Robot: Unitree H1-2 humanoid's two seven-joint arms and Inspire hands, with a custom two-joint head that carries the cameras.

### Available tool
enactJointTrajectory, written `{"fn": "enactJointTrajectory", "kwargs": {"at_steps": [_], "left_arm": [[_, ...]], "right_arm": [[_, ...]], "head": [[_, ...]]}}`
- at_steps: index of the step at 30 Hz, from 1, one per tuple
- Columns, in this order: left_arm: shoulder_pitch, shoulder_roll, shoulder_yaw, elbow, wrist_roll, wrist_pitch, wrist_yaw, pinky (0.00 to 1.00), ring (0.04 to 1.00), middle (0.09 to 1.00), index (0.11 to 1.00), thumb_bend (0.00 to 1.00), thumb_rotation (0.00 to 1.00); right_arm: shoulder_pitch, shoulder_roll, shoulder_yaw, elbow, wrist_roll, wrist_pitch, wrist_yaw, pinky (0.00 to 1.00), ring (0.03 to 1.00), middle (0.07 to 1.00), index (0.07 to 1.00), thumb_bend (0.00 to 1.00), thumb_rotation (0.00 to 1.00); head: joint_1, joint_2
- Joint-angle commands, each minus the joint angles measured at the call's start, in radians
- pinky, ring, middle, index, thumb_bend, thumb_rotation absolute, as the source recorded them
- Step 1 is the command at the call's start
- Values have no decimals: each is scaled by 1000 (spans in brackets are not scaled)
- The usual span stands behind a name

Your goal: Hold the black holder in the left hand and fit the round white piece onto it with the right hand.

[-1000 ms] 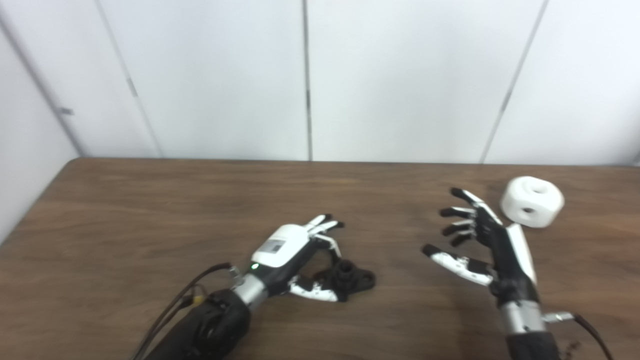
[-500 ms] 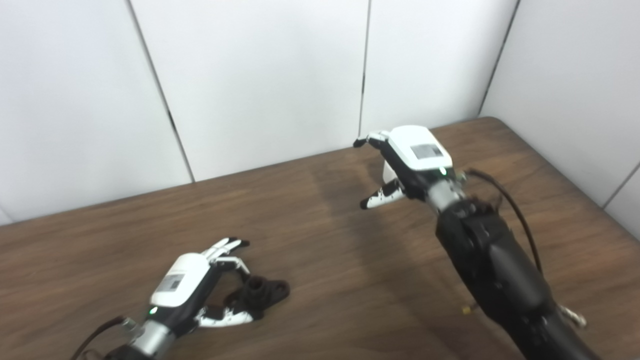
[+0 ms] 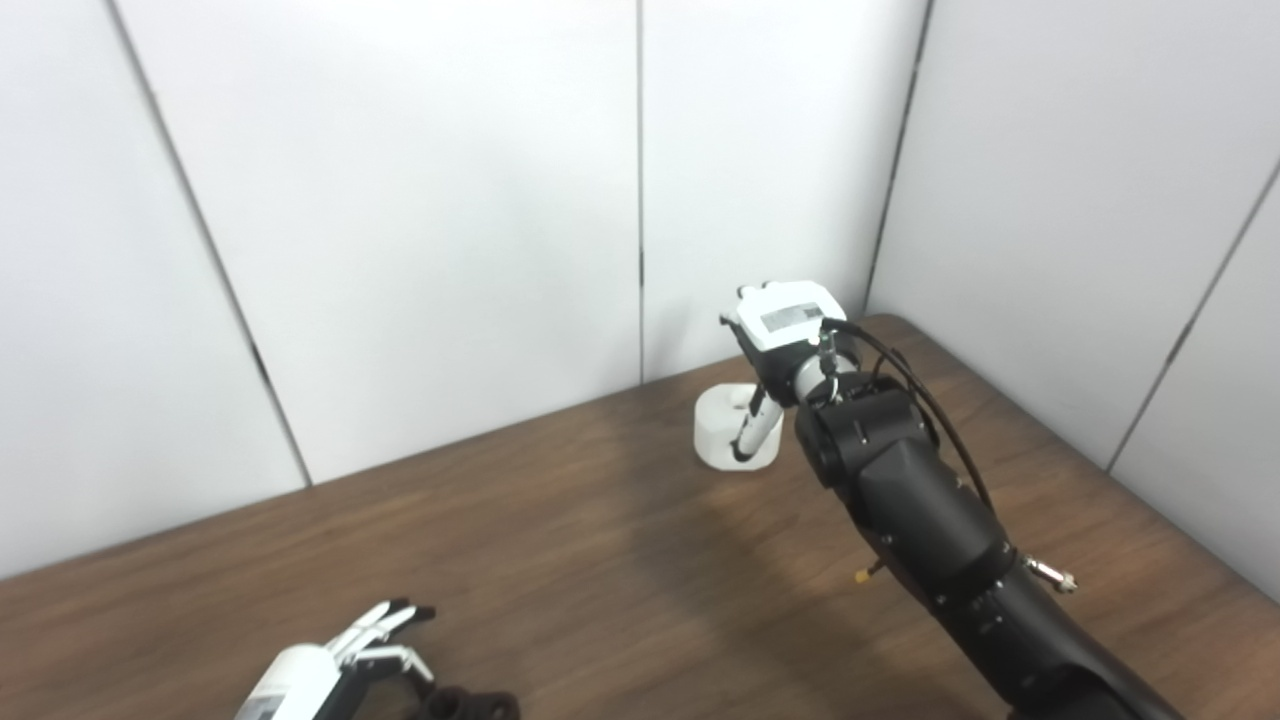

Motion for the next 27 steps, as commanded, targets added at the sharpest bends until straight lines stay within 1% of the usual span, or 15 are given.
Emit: {"fn": "enactJointTrajectory", "kwargs": {"at_steps": [1,5,7,11,14,20,24,27], "left_arm": [[40,29,-28,62,32,16,-76,814,947,896,487,522,52],[43,27,-24,61,28,16,-78,815,952,897,487,522,52],[44,27,-24,61,25,16,-80,821,954,899,487,522,52],[47,29,-24,65,23,6,-76,827,957,902,487,522,52],[48,28,-24,63,22,9,-80,850,962,904,487,522,52],[49,28,-24,61,24,1,-74,877,969,899,487,522,52],[48,30,-25,59,33,-7,-67,905,962,891,487,522,53],[49,27,-23,66,30,-18,-56,894,950,885,487,522,52]], "right_arm": [[-60,-28,-16,-6,-30,-5,-36,986,1000,1000,913,970,350],[-66,-26,-33,24,-9,4,-35,977,1000,1000,905,977,329],[-70,-27,-36,44,2,5,-22,985,1000,1000,908,978,321],[-75,-39,-31,70,18,-4,10,988,1000,1000,918,971,327],[-79,-46,-26,96,34,-8,9,970,998,998,905,997,344],[-93,-51,-13,144,78,-11,15,977,1000,1000,898,1000,361],[-101,-55,11,174,96,-10,1,957,998,995,880,1000,374],[-105,-48,19,207,116,-1,-40,946,992,983,852,1000,372]], "head": [[0,-1],[2,1],[2,1],[13,7],[22,13],[31,22],[42,32],[51,32]]}}
